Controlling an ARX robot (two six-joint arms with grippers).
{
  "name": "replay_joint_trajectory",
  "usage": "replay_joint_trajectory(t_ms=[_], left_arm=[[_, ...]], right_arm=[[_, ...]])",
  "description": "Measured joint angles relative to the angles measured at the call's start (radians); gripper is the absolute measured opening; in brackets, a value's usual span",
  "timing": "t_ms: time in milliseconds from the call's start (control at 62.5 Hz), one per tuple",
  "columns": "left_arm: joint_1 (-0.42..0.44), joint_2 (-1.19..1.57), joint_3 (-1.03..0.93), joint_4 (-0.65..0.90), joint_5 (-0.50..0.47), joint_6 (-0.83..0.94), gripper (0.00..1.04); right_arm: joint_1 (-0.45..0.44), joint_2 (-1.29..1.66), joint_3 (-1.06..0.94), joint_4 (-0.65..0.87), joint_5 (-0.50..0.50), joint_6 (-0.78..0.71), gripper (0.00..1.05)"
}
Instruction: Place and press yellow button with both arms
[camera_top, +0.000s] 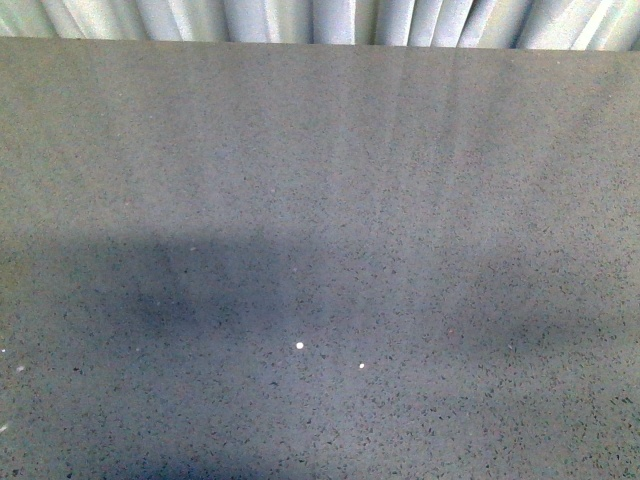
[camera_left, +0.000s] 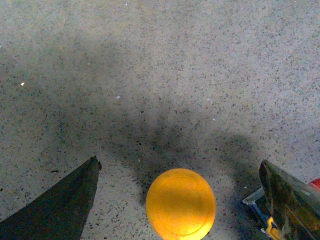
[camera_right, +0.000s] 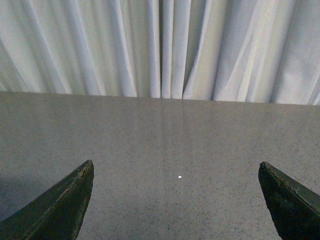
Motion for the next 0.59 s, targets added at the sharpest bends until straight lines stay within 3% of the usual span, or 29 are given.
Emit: replay_joint_trajectory(t_ms=[592], left_arm=[[0.022, 0.057, -0.001, 0.032, -0.008, 0.004, 0.96]], right_arm=[[0.0, 0.0, 0.0, 0.0, 0.0, 0.0, 0.96]])
